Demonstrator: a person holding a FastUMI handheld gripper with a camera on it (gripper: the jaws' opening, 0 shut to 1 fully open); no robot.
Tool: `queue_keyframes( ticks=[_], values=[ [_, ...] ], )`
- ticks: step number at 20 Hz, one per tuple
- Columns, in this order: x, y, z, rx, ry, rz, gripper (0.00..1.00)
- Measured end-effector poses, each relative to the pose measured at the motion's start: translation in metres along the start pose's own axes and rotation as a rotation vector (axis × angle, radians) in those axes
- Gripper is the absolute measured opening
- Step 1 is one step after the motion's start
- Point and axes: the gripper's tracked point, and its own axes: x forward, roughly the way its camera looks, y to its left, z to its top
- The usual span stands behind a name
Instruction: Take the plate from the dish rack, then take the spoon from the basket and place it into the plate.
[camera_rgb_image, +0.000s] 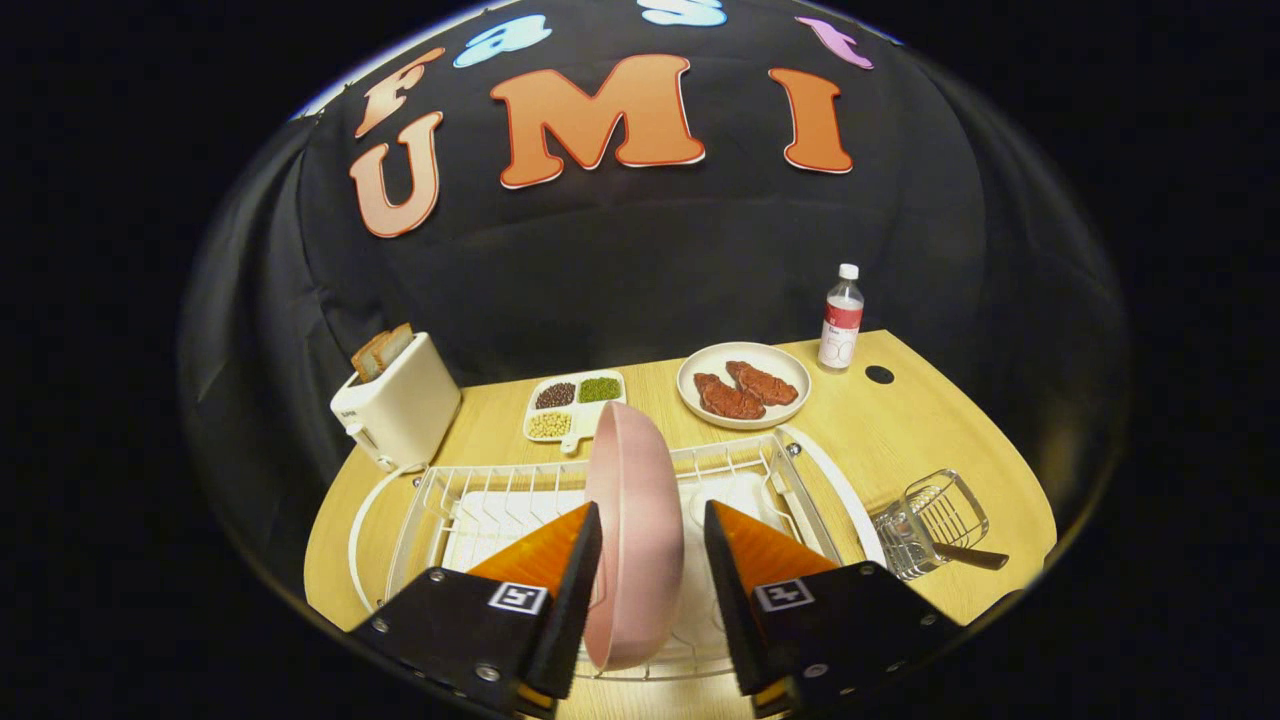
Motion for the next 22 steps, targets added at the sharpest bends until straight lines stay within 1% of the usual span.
queue_keyframes(
  ticks=[1,3,6,7,9,12,14,17,19,21,22],
  values=[
    [0.002,-0.001,0.000,0.007,0.005,-0.012,0.44],
    [0.006,-0.003,0.002,0.030,0.006,-0.036,0.31],
    [0.005,-0.015,0.005,0.023,0.013,-0.087,0.26],
    [0.006,-0.016,0.011,0.020,-0.003,-0.099,0.24],
    [0.005,-0.021,0.021,-0.020,-0.027,-0.134,0.21],
    [0.003,-0.021,0.032,-0.057,-0.042,-0.168,0.20],
    [0.003,-0.019,0.032,-0.086,-0.045,-0.185,0.19],
    [-0.001,-0.015,0.040,-0.129,-0.065,-0.201,0.18],
    [-0.008,-0.020,0.054,-0.173,-0.116,-0.243,0.18],
    [-0.014,-0.018,0.078,-0.169,-0.177,-0.235,0.17],
    [-0.017,-0.017,0.081,-0.147,-0.176,-0.220,0.16]
  ],
)
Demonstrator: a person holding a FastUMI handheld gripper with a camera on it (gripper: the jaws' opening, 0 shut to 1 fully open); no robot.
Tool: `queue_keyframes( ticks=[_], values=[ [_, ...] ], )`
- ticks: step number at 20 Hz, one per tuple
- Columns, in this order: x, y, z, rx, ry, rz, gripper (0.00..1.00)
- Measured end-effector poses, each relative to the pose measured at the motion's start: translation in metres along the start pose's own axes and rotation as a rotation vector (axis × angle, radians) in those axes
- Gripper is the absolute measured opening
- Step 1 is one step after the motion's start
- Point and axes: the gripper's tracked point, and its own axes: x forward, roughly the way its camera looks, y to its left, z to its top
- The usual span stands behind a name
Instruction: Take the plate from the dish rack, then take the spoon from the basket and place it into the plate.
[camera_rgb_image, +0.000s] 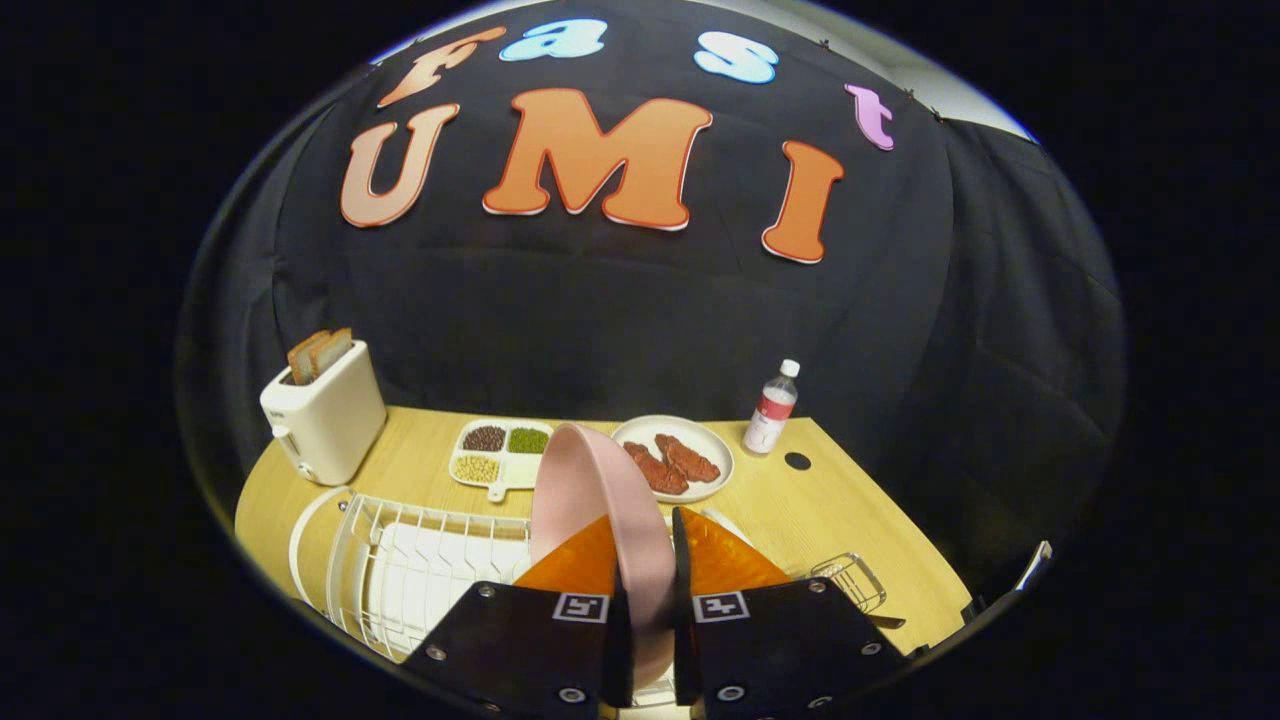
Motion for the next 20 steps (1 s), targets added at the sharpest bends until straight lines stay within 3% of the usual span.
queue_keyframes(
  ticks=[3,7,20],
  values=[
    [-0.010,-0.011,0.005,0.049,-0.003,0.014,0.16],
    [-0.038,-0.019,-0.010,0.158,0.038,0.097,0.16],
    [-0.139,-0.044,-0.133,0.306,0.220,0.237,0.16]
  ],
)
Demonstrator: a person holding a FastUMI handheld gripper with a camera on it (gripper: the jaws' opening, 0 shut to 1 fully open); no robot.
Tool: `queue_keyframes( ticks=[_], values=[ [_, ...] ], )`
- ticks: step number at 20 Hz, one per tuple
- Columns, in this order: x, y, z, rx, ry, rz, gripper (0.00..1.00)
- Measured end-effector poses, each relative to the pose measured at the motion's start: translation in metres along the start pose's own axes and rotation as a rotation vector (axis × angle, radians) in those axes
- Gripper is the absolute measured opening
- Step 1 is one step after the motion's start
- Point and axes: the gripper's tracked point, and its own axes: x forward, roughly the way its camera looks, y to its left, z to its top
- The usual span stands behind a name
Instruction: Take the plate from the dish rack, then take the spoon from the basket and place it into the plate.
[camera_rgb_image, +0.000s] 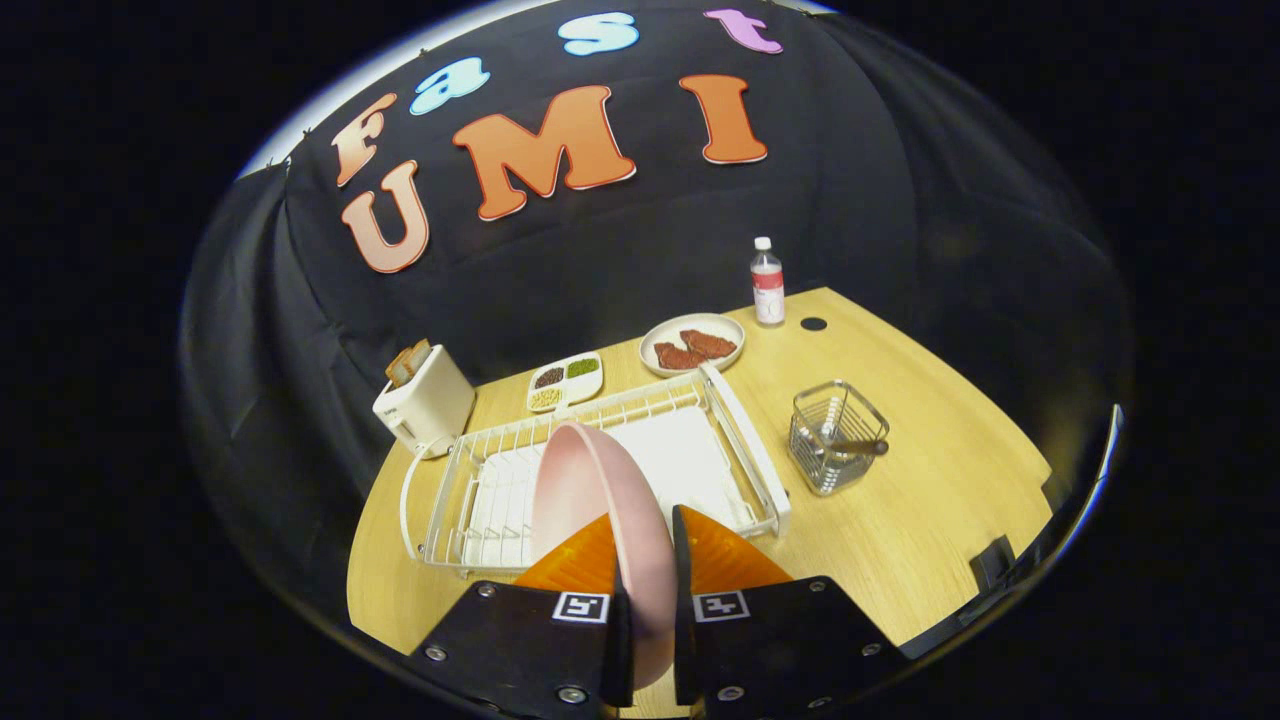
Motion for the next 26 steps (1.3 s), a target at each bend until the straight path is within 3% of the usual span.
queue_keyframes(
  ticks=[6,10,16,22,23,26],
  values=[
    [-0.017,-0.008,-0.073,0.072,0.109,0.024,0.16],
    [-0.012,-0.026,-0.113,0.104,0.153,-0.006,0.16],
    [0.006,-0.037,-0.141,0.297,0.171,0.026,0.17],
    [0.022,-0.058,-0.159,0.216,0.205,-0.049,0.30],
    [0.024,-0.058,-0.159,0.207,0.204,-0.048,0.37],
    [0.027,-0.066,-0.165,0.174,0.213,-0.078,0.37]
  ],
)
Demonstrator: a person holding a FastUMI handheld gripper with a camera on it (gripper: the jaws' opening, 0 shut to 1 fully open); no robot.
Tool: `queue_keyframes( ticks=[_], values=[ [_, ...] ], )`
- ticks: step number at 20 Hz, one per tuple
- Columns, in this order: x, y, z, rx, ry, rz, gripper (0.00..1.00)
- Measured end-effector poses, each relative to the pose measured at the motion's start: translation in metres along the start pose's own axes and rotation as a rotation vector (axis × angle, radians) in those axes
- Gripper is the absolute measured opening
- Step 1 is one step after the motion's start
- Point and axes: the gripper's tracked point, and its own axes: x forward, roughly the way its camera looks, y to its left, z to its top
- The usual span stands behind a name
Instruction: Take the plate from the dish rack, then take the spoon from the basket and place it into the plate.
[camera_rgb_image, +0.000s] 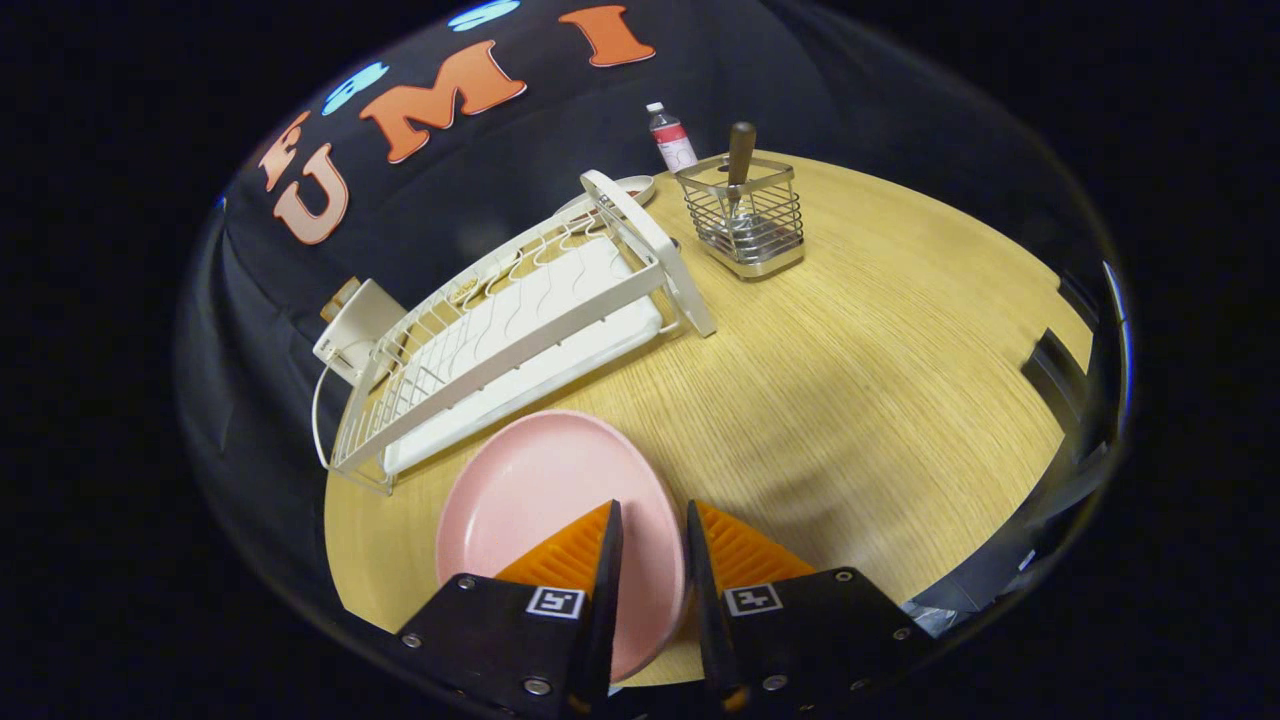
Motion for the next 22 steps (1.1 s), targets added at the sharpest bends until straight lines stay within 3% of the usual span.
queue_keyframes(
  ticks=[4,8,9,13,22],
  values=[
    [-0.005,-0.004,0.008,0.007,-0.011,0.003,0.35],
    [-0.018,-0.031,0.066,-0.042,-0.128,-0.055,0.65],
    [-0.022,-0.040,0.085,-0.053,-0.168,-0.070,0.76],
    [-0.031,-0.057,0.146,-0.096,-0.314,-0.113,0.95],
    [-0.007,-0.058,0.210,-0.147,-0.420,-0.095,0.98]
  ],
)
